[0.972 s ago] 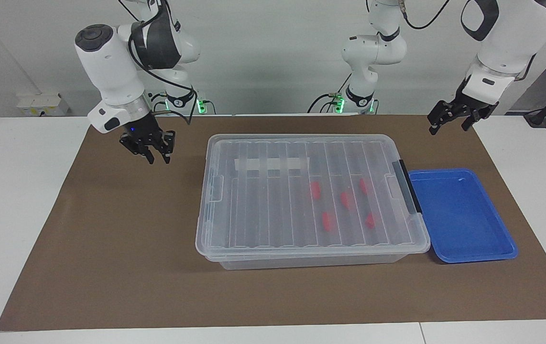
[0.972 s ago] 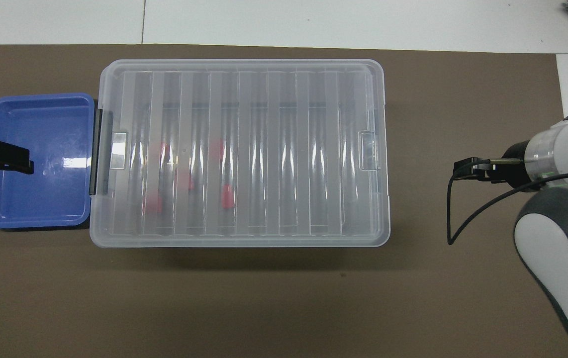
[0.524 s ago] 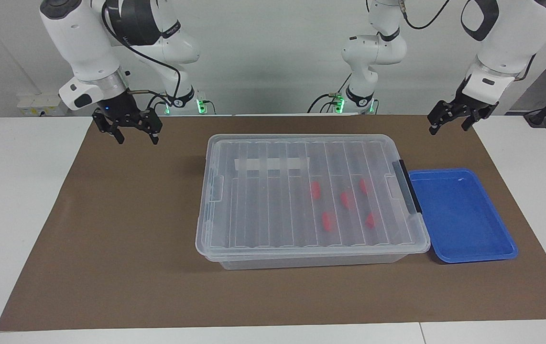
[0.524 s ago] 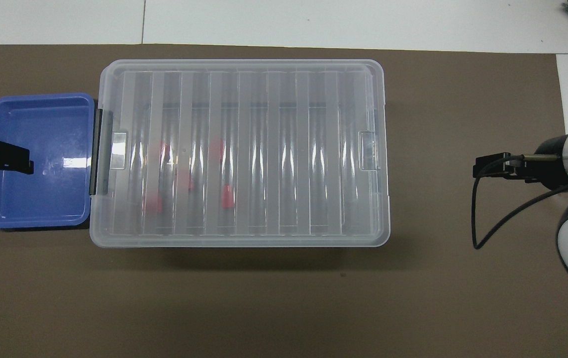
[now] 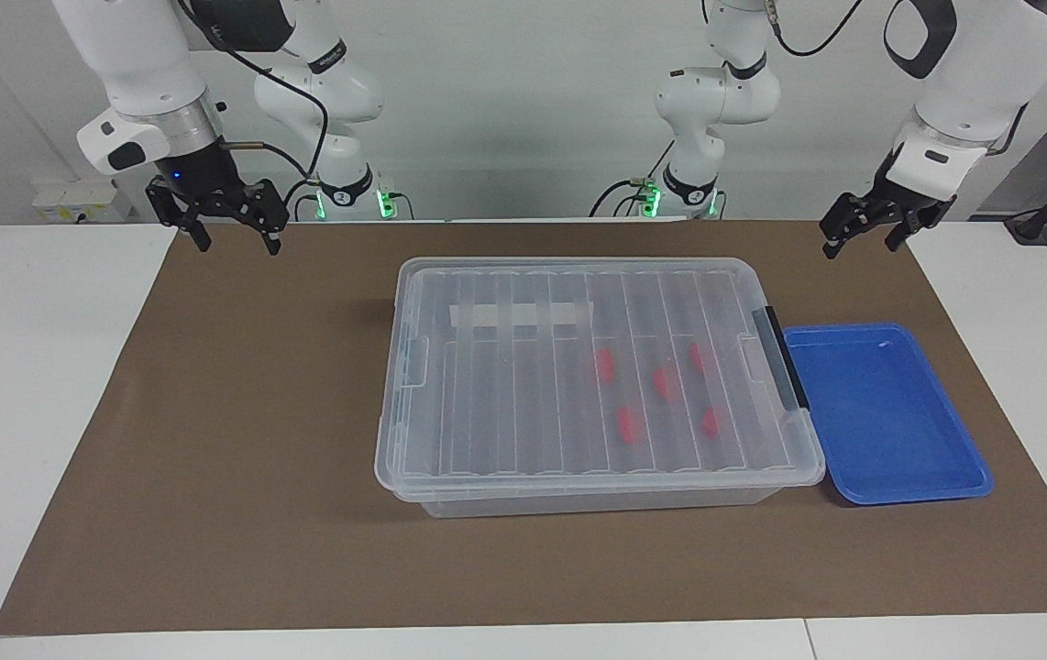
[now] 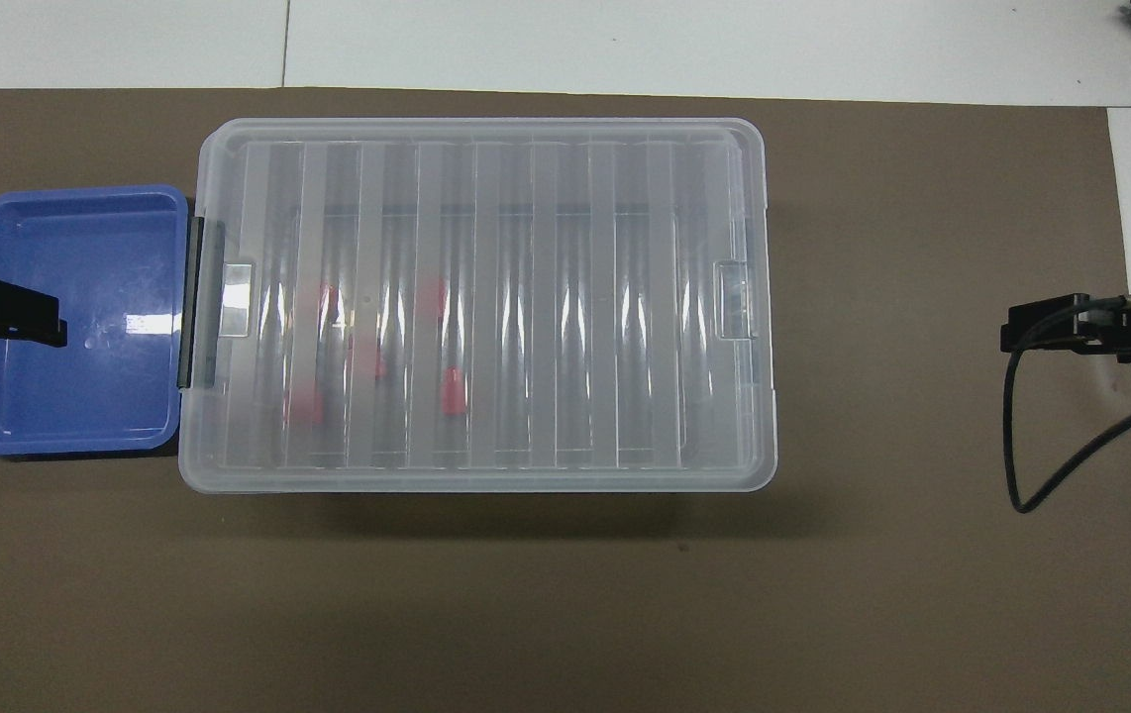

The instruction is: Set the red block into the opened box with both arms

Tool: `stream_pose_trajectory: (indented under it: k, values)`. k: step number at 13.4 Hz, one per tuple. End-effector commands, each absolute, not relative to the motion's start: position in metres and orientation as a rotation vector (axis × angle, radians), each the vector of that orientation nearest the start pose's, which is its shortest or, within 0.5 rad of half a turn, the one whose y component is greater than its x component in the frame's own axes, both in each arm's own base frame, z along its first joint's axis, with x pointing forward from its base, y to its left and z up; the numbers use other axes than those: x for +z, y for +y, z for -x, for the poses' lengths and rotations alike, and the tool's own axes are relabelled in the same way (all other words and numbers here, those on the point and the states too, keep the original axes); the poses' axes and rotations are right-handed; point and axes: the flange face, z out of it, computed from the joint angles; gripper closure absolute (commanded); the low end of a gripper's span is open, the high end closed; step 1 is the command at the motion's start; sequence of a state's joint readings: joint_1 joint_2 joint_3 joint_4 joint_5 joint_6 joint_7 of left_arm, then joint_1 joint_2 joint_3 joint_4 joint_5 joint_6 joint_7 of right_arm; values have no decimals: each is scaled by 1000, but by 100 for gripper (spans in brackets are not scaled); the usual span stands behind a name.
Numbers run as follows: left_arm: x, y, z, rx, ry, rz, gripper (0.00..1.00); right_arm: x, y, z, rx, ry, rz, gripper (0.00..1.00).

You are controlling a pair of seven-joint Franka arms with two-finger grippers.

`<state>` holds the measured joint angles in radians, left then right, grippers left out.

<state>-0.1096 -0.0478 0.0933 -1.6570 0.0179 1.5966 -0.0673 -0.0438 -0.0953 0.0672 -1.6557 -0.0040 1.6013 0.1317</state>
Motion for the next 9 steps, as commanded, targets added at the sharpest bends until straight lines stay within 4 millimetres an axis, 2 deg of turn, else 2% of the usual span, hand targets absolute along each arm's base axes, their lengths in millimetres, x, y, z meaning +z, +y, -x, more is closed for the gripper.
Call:
stream_pose_trajectory:
  k: [1, 2, 4, 9]
  values:
    - [613, -3, -534, 5, -84, 3144, 0, 652, 12, -536, -42, 193, 3174, 0]
    - [613, -3, -534, 5, -84, 3144, 0, 651, 11, -539, -17, 198, 3169, 0]
    - [613, -4, -534, 3, -81, 3144, 0, 662, 8, -546, -11, 206, 3175, 0]
    - [613, -3, -534, 5, -84, 3144, 0, 647, 11, -542, 48, 205, 3178, 0]
